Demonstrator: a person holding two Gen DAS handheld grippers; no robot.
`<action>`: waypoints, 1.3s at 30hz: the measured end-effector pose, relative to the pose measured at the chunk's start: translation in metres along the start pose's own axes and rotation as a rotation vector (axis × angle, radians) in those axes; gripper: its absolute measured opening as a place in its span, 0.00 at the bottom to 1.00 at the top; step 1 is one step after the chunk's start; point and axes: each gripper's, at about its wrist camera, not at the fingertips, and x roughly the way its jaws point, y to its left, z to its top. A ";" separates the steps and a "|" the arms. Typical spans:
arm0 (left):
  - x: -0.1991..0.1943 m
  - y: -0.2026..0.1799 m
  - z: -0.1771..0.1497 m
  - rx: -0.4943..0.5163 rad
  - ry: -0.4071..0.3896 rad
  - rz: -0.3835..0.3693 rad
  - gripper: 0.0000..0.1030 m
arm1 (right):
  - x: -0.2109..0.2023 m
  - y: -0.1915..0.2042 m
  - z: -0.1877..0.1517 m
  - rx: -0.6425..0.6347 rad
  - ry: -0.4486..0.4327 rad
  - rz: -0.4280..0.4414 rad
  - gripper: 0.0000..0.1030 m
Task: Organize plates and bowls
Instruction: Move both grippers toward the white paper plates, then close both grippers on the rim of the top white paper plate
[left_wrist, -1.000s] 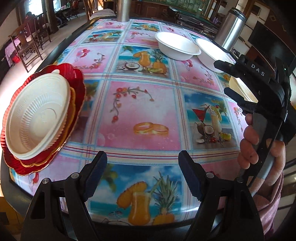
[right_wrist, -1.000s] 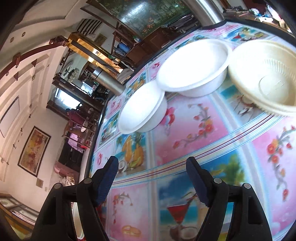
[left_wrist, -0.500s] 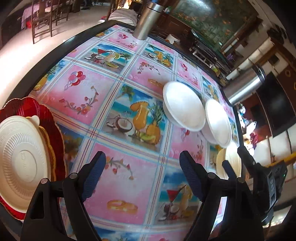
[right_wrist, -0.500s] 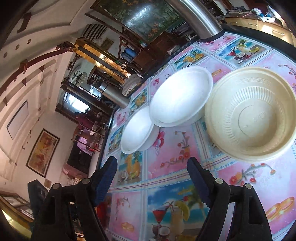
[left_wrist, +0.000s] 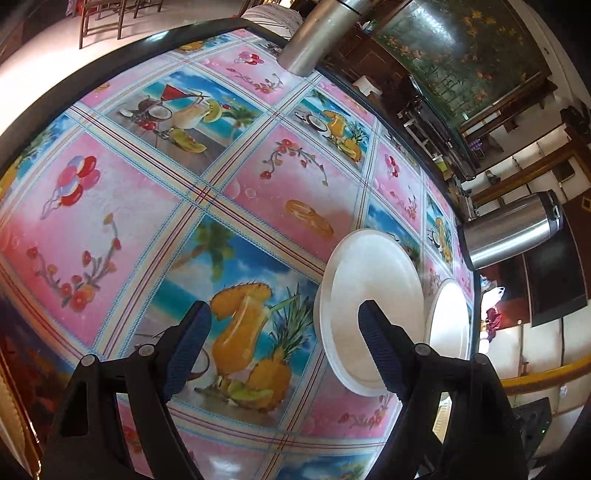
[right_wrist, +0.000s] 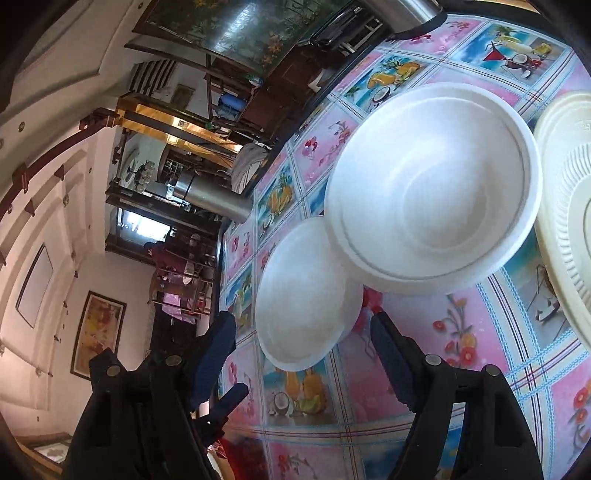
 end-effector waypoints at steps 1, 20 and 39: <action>0.001 0.002 0.002 -0.010 -0.001 -0.006 0.80 | 0.003 0.000 0.002 -0.008 0.004 -0.008 0.71; 0.017 -0.008 0.002 0.110 -0.024 -0.113 0.80 | 0.017 -0.005 -0.008 -0.040 -0.042 -0.049 0.59; 0.035 -0.014 -0.007 0.168 0.007 -0.080 0.41 | 0.031 -0.025 -0.005 -0.009 -0.013 -0.088 0.21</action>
